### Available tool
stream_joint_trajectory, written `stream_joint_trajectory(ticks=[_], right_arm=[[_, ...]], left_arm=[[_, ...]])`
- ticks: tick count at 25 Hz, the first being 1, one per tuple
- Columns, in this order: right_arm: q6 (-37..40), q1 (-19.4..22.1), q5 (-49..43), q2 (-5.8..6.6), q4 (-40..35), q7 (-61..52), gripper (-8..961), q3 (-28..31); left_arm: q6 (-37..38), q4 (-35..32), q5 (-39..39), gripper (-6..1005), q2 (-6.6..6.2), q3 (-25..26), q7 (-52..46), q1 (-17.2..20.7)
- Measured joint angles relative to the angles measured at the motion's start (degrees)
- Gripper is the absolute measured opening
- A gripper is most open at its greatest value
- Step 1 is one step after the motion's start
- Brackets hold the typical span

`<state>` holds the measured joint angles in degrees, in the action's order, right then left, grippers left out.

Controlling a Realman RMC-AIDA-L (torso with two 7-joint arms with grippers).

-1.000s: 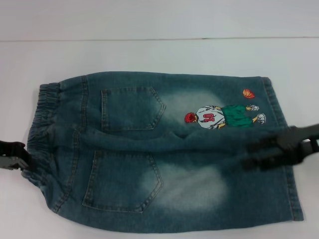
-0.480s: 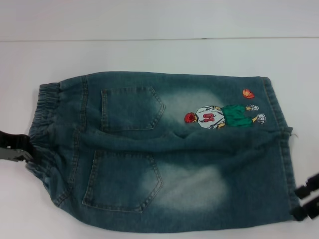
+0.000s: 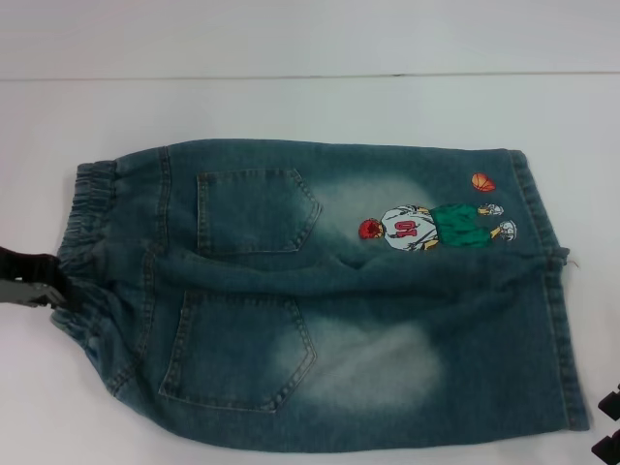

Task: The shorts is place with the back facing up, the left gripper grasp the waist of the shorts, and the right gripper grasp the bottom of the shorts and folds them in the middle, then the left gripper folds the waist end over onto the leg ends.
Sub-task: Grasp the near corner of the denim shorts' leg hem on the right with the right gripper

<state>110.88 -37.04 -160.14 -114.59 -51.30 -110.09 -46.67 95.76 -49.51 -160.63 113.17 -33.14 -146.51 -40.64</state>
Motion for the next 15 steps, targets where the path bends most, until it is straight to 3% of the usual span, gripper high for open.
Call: stream_joint_trajectory(ticks=[15], right_arm=[[-3.2,-1.8,-1.5,-1.02,4.3,0.1,802,-1.4]], left_arm=[[-0.1,-0.1,0.0,39,0.03,0.1,0.0,-0.1]])
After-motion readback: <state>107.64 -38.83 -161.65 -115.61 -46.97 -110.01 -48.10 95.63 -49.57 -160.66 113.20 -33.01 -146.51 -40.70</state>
